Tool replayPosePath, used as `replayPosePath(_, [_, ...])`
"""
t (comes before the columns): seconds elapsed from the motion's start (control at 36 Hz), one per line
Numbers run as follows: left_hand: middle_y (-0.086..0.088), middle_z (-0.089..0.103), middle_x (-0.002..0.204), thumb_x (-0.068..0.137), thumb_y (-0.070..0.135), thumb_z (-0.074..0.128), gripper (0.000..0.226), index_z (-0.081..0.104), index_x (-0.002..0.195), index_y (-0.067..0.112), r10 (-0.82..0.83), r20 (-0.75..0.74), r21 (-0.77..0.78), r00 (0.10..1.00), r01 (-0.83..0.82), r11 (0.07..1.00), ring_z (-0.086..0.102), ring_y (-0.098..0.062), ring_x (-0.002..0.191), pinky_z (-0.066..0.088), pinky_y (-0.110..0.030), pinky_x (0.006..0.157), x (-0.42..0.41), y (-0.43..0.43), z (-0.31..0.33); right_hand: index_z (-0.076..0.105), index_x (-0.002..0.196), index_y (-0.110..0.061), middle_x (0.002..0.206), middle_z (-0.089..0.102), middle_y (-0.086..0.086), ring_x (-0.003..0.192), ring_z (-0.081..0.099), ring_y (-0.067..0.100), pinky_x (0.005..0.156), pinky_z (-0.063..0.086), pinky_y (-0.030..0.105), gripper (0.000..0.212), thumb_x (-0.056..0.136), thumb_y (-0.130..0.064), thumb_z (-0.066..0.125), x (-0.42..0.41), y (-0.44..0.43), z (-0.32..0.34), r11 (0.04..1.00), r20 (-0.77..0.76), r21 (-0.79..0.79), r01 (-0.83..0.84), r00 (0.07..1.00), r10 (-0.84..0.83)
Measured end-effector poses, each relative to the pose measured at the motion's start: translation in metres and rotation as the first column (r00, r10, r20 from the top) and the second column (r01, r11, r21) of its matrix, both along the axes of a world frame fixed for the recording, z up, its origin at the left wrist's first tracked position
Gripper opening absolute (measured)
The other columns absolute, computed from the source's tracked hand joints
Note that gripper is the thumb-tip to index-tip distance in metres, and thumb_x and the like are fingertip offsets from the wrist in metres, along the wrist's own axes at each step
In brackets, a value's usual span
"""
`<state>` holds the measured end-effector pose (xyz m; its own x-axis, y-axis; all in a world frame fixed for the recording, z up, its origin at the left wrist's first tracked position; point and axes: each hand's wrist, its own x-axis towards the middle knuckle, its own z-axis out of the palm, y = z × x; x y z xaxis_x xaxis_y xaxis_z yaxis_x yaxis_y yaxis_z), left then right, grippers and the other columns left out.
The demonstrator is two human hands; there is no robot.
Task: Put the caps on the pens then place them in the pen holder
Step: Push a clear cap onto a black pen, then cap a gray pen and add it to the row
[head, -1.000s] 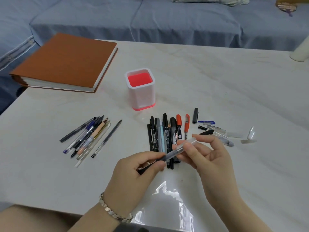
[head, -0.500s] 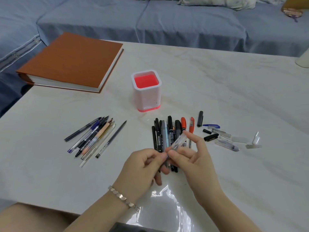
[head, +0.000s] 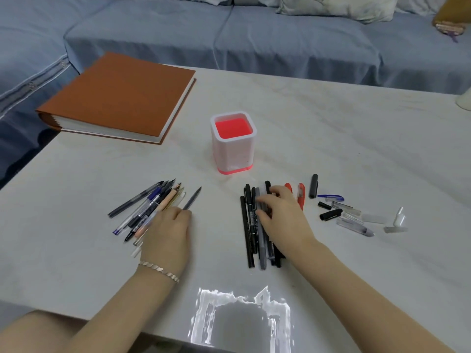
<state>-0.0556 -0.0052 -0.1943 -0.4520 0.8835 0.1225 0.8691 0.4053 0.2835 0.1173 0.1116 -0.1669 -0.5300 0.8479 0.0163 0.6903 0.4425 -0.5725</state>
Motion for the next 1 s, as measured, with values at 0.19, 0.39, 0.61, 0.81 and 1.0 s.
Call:
replayPosePath(0.19, [-0.026,0.061,0.078,0.071,-0.01,0.056,0.028,0.061,0.098,-0.004,0.052,0.108,-0.032,0.993,-0.049,0.998,0.058,-0.041,0.075,0.048,-0.043,0.062,0.004,0.014,0.003,0.064,0.11,-0.011,0.128,0.047,0.004,0.123,0.041,0.016,0.098,0.022,0.012,0.025,0.089,-0.018,0.053,0.02,-0.01,-0.004,0.999,-0.023,-0.016,-0.041,0.999,0.041])
replayPosePath(0.39, [-0.006,0.045,0.088,0.084,0.008,0.046,0.025,0.059,0.105,0.007,-0.024,0.337,0.024,0.941,0.016,1.0,0.045,-0.011,0.068,0.028,-0.02,0.06,0.038,0.023,0.023,0.07,0.097,-0.008,0.106,0.061,0.004,0.108,0.052,0.019,0.091,0.024,0.009,0.018,0.085,-0.005,0.056,0.082,0.0,0.0,0.999,0.016,-0.01,0.037,0.999,-0.037])
replayPosePath(0.61, [0.012,0.045,0.077,0.09,0.018,0.047,0.014,0.06,0.095,0.019,-0.18,0.489,0.167,0.854,0.11,0.98,0.046,-0.001,0.061,0.035,-0.002,0.061,0.085,0.024,0.049,0.069,0.099,-0.008,0.101,0.064,0.012,0.102,0.054,0.031,0.084,0.039,0.033,0.019,0.087,-0.01,0.055,0.15,0.042,-0.003,0.957,0.226,0.059,0.284,0.93,-0.29])
replayPosePath(0.81, [0.006,0.056,0.062,0.088,0.016,0.052,0.026,0.053,0.074,0.038,-0.177,0.636,0.107,0.751,0.142,0.984,0.049,0.004,0.058,0.038,-0.006,0.053,0.1,0.023,0.056,0.068,0.097,-0.009,0.1,0.06,0.012,0.101,0.05,0.029,0.075,0.038,0.032,0.022,0.09,-0.01,0.047,0.146,0.052,-0.007,0.96,0.264,0.038,0.276,0.924,-0.276])
replayPosePath(1.0, [-0.012,0.067,0.077,0.087,0.016,0.053,0.026,0.055,0.074,0.039,-0.144,0.669,0.093,0.729,0.109,0.99,0.049,-0.003,0.061,0.04,-0.008,0.056,0.101,0.019,0.057,0.064,0.082,-0.009,0.09,0.048,0.007,0.083,0.044,0.024,0.062,0.027,0.027,0.021,0.088,-0.007,0.044,0.142,0.059,-0.002,0.969,0.341,0.011,0.246,0.91,-0.234])
